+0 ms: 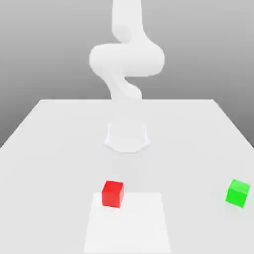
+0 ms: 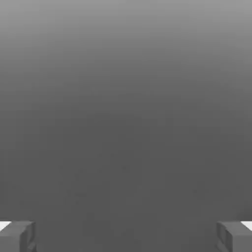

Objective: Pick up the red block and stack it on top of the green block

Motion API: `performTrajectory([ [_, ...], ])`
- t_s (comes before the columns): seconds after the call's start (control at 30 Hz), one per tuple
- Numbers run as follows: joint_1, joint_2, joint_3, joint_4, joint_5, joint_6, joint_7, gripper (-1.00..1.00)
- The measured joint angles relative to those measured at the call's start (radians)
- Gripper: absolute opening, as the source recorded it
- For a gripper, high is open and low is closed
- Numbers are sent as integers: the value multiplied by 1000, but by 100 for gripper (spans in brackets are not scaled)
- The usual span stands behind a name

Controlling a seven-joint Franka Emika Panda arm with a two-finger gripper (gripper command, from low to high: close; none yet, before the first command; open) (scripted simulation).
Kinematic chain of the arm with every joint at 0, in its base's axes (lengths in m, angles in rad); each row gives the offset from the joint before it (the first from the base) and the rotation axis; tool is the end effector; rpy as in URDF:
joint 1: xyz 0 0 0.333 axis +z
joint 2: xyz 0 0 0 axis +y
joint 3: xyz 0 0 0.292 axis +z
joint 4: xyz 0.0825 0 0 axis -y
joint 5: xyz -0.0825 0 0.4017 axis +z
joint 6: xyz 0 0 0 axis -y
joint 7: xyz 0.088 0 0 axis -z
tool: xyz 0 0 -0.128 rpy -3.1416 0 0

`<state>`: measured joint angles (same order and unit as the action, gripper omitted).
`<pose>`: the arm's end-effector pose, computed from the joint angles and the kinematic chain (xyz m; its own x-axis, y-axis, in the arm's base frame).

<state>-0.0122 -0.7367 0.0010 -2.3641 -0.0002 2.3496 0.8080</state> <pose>0.4213 -0.0046 0.6265 0.5101 -0.7284 0.4574 -0.5503 -0.6851 -0.4773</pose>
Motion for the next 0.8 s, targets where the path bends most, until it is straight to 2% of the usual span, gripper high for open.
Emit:
performTrajectory([
  [0.4, -53, 375, -14, -366, -12, 288, 54, 0],
  [0.57, -75, 594, -24, -523, -9, 451, 74, 0],
  [0.77, -85, 867, -16, -527, 17, 673, 60, 0],
  [0.8, -86, 904, -14, -523, 21, 704, 57, -100],
])
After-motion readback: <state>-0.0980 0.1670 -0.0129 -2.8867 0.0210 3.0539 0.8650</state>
